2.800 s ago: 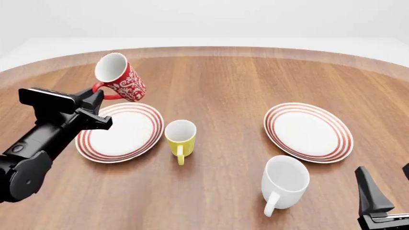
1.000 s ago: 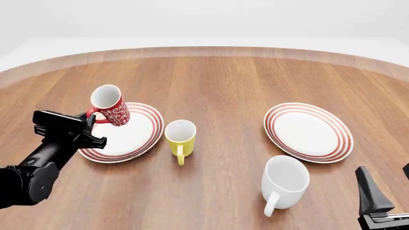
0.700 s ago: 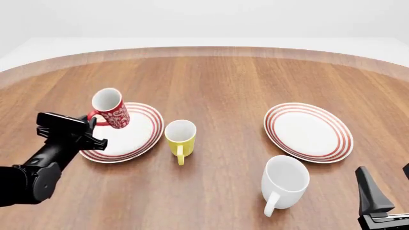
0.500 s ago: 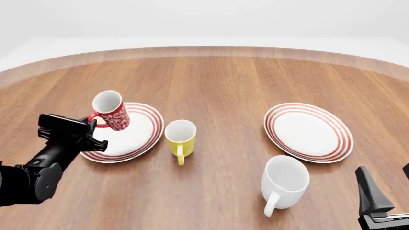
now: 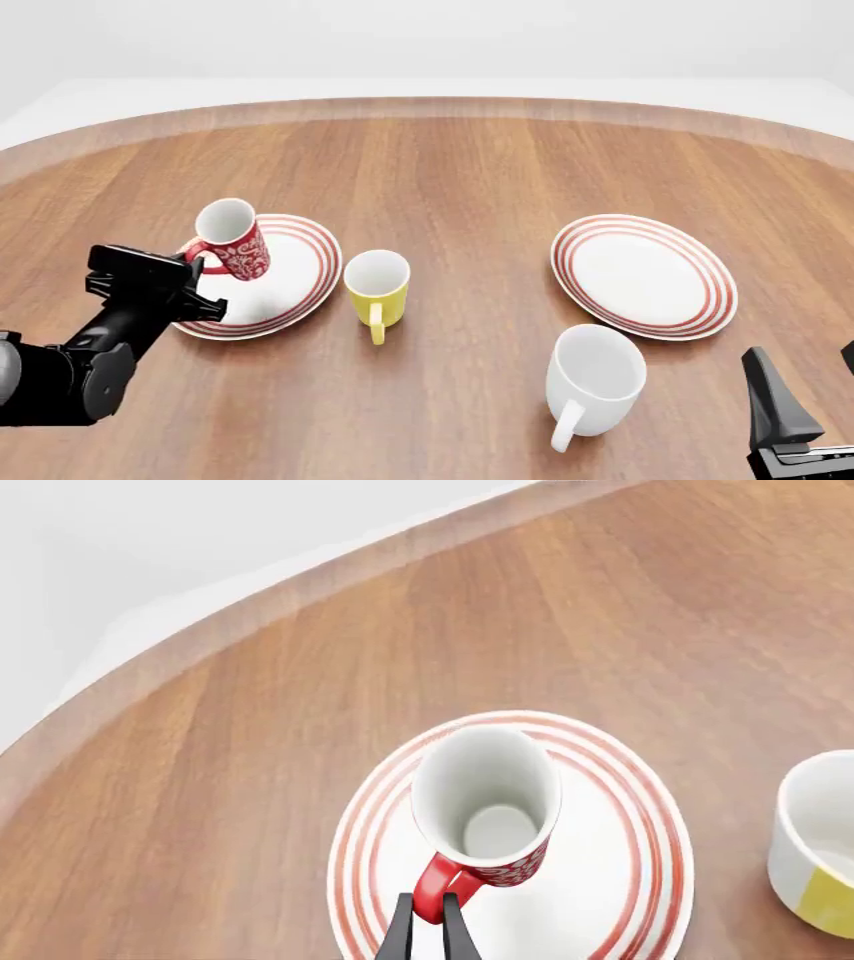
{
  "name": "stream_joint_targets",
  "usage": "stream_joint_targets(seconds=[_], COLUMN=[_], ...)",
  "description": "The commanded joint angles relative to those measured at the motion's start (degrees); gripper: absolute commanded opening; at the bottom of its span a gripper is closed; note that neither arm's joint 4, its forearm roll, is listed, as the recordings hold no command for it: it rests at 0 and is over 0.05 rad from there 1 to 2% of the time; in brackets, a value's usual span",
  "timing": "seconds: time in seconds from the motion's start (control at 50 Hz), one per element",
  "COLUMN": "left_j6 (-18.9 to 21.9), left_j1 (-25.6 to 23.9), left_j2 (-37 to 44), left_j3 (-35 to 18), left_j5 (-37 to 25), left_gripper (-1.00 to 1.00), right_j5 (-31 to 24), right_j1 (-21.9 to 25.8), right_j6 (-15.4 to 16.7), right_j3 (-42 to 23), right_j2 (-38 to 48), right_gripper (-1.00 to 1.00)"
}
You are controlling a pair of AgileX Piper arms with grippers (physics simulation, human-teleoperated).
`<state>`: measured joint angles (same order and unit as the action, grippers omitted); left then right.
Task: Put the red mug on the left plate.
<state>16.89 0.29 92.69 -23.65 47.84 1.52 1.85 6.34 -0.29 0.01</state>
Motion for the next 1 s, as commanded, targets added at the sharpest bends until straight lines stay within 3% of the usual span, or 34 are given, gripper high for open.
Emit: stream_joint_targets(seconds=[0.02,1.0], left_j6=[0.5,0.19], left_j1=[0.0,1.07], left_j2=[1.55,7.21], left_j3=[-0.21,-1.96], left_j5=[1.13,3.05], left_gripper=[-1.0,-1.0], right_j5=[0.0,-0.01], right_j1=[0.0,-0.02], right_j6=[0.0,-0.01], right_j3=[0.0,0.0], right_j2=[0.0,0.0], right_gripper=[1.0,1.0])
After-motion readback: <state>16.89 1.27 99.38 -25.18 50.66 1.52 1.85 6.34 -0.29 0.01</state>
